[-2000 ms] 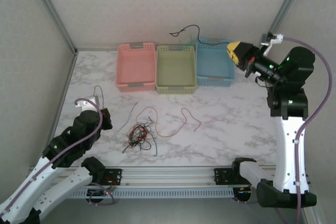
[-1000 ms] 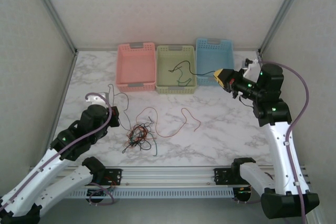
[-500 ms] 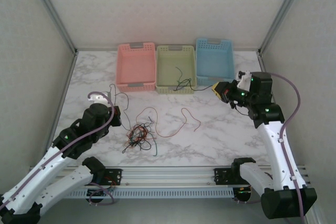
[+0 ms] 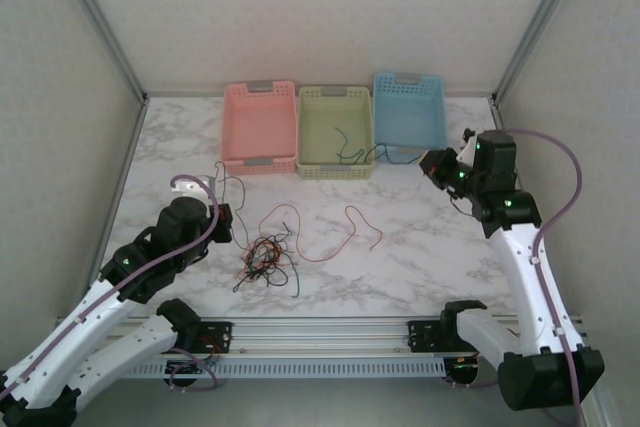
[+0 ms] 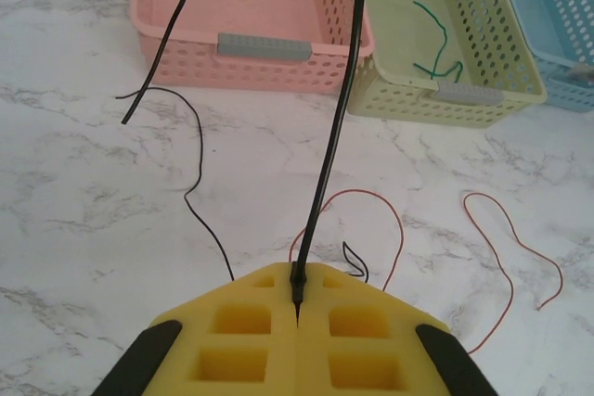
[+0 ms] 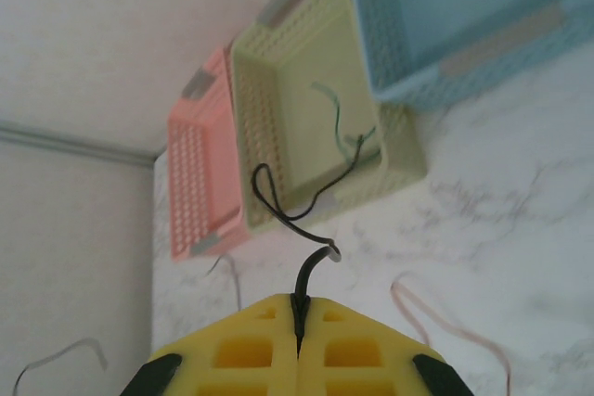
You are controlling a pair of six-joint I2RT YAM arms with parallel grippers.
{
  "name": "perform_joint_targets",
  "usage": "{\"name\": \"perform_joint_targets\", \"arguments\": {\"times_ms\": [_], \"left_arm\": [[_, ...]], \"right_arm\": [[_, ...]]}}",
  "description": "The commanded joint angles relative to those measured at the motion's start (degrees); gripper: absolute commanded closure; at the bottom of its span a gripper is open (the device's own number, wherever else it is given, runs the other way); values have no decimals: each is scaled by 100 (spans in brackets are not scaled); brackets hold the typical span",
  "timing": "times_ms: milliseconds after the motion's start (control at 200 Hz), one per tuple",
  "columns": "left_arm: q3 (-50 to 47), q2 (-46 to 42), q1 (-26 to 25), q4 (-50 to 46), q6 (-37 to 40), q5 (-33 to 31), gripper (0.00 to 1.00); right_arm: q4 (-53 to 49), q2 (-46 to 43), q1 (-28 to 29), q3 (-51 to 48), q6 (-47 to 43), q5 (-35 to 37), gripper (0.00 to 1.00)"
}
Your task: Untangle the cables
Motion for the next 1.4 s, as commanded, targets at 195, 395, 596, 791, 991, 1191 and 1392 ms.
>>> {"name": "perform_joint_targets", "arguments": {"times_ms": [195, 395, 596, 791, 991, 1191, 1392], "left_arm": [[311, 34, 46, 79, 208, 362, 100], [412, 47, 46, 14, 268, 468, 100], [578, 289, 45, -49, 333, 731, 100], [684, 291, 46, -90, 362, 661, 100], [752, 369, 45, -113, 334, 817, 100], [948, 456, 46, -256, 378, 876, 100], [1281, 442, 45, -152, 550, 1619, 100]], "right_arm": [[392, 2423, 25, 2131, -918, 2012, 100], [532, 4049, 14, 3312, -917, 2489, 100], [218, 5576, 11, 4845, -1118, 2245, 100], [-451, 6568, 17, 5829, -1268, 1726, 59], [-152, 5861, 0, 4882, -1568, 1832, 26], [91, 4144, 37, 3646, -1494, 1343, 27], [1230, 2004, 379, 1347, -1221, -592, 33]]}}
